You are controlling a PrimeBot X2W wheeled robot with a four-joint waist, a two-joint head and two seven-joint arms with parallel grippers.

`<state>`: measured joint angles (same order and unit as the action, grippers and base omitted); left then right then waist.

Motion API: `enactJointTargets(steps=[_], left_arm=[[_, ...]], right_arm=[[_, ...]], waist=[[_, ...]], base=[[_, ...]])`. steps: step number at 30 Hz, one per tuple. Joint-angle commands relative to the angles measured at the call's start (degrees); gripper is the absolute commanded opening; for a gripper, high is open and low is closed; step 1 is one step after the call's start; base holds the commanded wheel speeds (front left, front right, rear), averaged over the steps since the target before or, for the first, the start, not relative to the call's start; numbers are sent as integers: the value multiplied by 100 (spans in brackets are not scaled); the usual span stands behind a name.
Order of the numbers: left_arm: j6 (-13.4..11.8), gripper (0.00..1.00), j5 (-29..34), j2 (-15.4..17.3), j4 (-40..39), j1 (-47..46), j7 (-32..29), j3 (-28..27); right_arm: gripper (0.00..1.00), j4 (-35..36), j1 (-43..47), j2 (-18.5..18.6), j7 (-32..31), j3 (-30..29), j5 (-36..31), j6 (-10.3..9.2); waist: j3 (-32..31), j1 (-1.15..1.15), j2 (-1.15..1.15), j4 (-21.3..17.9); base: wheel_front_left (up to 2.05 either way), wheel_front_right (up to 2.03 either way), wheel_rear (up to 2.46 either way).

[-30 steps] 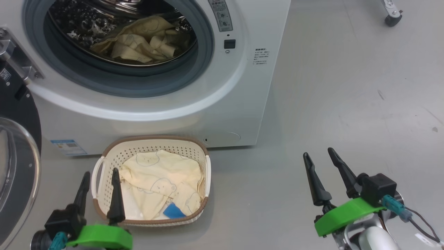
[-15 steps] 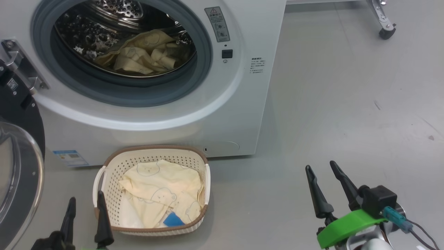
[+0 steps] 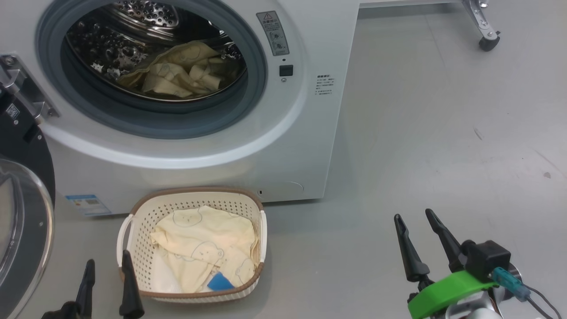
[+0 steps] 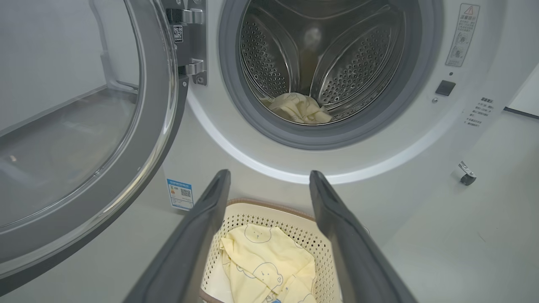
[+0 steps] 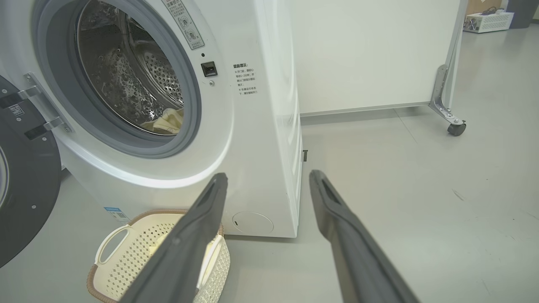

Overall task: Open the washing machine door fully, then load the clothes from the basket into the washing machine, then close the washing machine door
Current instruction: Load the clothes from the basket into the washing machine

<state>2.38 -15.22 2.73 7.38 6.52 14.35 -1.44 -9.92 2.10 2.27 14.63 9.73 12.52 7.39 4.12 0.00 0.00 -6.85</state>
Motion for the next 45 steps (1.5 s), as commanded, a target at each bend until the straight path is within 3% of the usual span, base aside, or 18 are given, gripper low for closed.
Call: enactJointTargets(steps=[1,45], left_arm=[[-44,100,5,15,-216,-66,64,-178],[19,100,12,15,-77,72,64,-302]], right_arm=[[100,203,-122,61,37,102,-45,10],[100,65,-53,61,37,327,-114,10]], waist=[[6,0,0,9],[-466,0,0,48]], base=[[0,0,0],[0,0,0]])
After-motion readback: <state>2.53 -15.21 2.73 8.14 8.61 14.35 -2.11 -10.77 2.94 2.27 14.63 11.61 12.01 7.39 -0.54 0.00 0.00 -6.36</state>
